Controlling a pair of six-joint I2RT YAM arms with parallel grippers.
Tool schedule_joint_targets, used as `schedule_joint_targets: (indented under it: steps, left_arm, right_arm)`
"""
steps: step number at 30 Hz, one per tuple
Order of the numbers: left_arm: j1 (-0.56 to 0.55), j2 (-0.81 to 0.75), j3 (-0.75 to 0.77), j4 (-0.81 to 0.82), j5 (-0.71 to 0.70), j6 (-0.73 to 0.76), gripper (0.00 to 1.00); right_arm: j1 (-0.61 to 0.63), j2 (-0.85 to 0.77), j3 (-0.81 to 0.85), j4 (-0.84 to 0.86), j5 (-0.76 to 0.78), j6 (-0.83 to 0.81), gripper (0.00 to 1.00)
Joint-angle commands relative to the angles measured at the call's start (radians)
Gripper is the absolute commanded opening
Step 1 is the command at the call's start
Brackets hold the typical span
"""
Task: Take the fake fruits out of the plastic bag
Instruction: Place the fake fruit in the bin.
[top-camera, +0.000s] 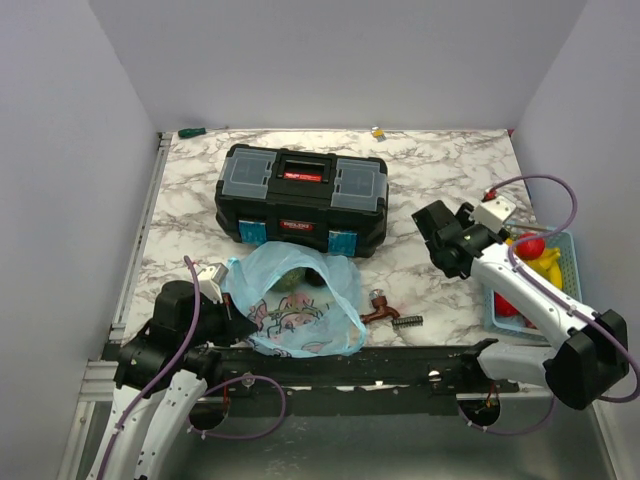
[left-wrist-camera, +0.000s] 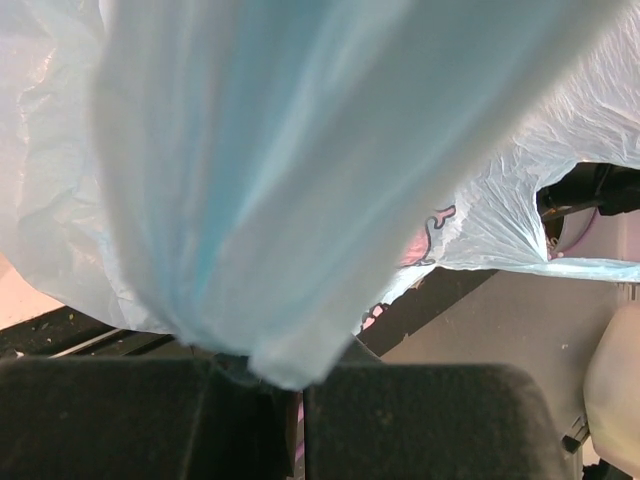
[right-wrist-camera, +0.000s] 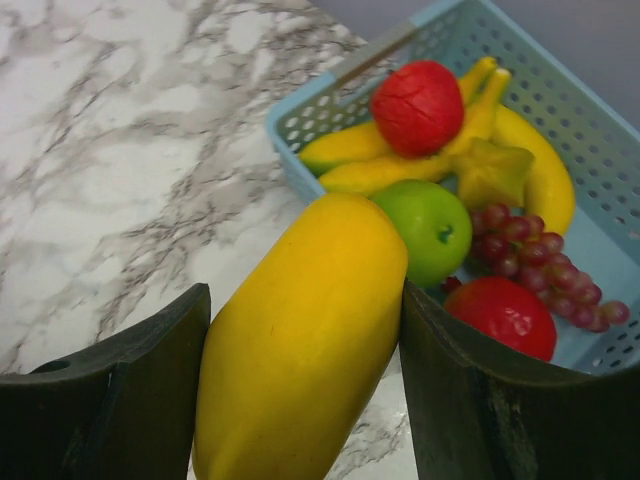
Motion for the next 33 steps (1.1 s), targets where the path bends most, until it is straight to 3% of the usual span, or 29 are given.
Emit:
schedule_joint_targets:
  steps: [1, 5, 15, 23, 28, 32, 33]
  left_arm:
    - [0.0, -0.008, -0.006, 0.02, 0.035, 0.015, 0.0]
    - [0.0, -0.009, -0.009, 0.018, 0.049, 0.024, 0.0]
    - [0.0, -0.003, -0.013, 0.029, 0.086, 0.048, 0.0]
    - [-0.018, 0.002, -0.012, 0.02, 0.089, 0.053, 0.0]
    - [-0.023, 0.005, -0.011, 0.019, 0.086, 0.053, 0.0]
    - [-0.023, 0.01, -0.012, 0.023, 0.082, 0.047, 0.0]
    - [-0.023, 0.009, -0.012, 0.024, 0.082, 0.047, 0.0]
  right_arm:
    - [-0.07, -0.004, 0.002, -0.282, 0.061, 0.337, 0.01]
    - [-0.134, -0.063, -0.053, -0.24, 0.082, 0.326, 0.01]
    - [-0.502, -0.094, -0.171, -0.077, 0.047, 0.266, 0.01]
    - [-0.929, -0.104, -0.325, 0.254, -0.245, 0.016, 0.01]
    - [-1.011, -0.073, -0.363, 0.331, -0.377, -0.018, 0.18]
    - [-1.011, -0.035, -0.355, 0.323, -0.382, -0.023, 0.28]
    - [-1.011, -0.036, -0.351, 0.323, -0.383, -0.03, 0.35]
